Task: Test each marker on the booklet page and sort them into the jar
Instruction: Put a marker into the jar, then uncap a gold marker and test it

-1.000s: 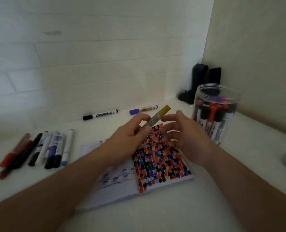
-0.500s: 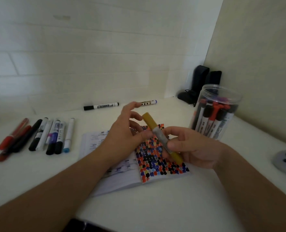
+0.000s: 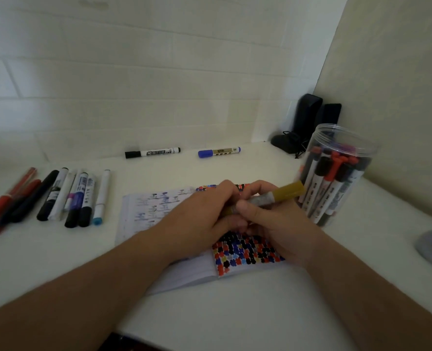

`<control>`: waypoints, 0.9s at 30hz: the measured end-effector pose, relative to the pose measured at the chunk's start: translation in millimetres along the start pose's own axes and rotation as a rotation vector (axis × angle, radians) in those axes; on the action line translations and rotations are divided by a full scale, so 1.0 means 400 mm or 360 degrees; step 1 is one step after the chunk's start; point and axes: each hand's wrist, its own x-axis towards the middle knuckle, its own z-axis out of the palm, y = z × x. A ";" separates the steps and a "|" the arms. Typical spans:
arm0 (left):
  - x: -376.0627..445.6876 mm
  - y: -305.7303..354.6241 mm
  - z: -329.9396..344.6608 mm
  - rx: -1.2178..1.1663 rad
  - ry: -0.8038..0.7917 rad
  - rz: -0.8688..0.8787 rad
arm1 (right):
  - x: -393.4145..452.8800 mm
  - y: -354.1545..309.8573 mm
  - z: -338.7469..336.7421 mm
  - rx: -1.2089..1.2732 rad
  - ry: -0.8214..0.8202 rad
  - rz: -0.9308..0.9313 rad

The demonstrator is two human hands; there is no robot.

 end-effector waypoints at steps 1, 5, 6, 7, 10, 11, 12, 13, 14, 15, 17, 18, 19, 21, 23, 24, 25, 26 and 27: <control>0.001 0.000 0.003 -0.0007 -0.0006 0.0002 | -0.001 -0.004 0.003 -0.0009 0.0016 -0.0004; -0.003 0.003 0.007 0.0195 -0.0088 0.0059 | 0.002 -0.009 0.008 -0.0067 0.0128 -0.0055; -0.004 0.004 0.007 0.0252 -0.0086 0.0088 | 0.002 -0.006 0.010 -0.0070 0.0141 -0.0064; -0.004 0.007 0.006 0.0275 -0.0074 0.0122 | 0.001 -0.003 0.012 -0.0061 0.0146 -0.0075; -0.001 0.008 -0.001 0.0196 -0.0060 0.0159 | -0.005 -0.002 0.024 -0.0004 0.0155 -0.0108; 0.000 0.007 -0.002 0.0163 -0.0065 0.0146 | -0.006 -0.002 0.026 0.0022 0.0157 -0.0113; 0.001 0.005 -0.002 0.0144 -0.0071 0.0137 | -0.007 -0.002 0.026 0.0044 0.0162 -0.0117; 0.001 0.005 -0.001 0.0133 -0.0078 0.0132 | -0.007 -0.002 0.026 0.0063 0.0168 -0.0119; 0.001 0.005 0.001 0.0123 -0.0078 0.0128 | -0.008 -0.001 0.025 0.0074 0.0171 -0.0117; 0.001 0.005 0.002 0.0113 -0.0078 0.0123 | -0.009 -0.001 0.026 0.0080 0.0169 -0.0116; 0.002 0.006 0.002 0.0090 -0.0086 0.0094 | -0.010 -0.003 0.027 0.0098 0.0164 -0.0113; 0.003 0.006 0.001 0.0078 -0.0097 0.0078 | -0.010 -0.004 0.027 0.0111 0.0161 -0.0117; 0.004 0.007 -0.001 0.0050 -0.0116 0.0054 | -0.011 -0.004 0.024 0.0114 0.0153 -0.0126; 0.005 0.008 -0.007 -0.0018 -0.0164 0.0005 | -0.016 -0.004 0.015 0.0074 0.0118 -0.0164; 0.005 0.009 -0.011 -0.0018 -0.0209 -0.0021 | -0.023 -0.005 0.008 -0.0016 0.0091 -0.0206; 0.004 0.011 -0.011 -0.0018 -0.0239 -0.0029 | -0.025 -0.008 0.005 -0.0056 0.0096 -0.0216; 0.001 0.014 -0.013 -0.0048 -0.0271 -0.0045 | -0.025 -0.016 -0.001 -0.0078 0.0115 -0.0216; -0.002 0.015 -0.016 -0.0129 -0.0298 -0.0087 | -0.024 -0.025 -0.011 -0.0065 0.0146 -0.0207; -0.004 0.012 -0.023 -0.0261 -0.0307 -0.0156 | -0.024 -0.035 -0.025 0.0002 0.0176 -0.0195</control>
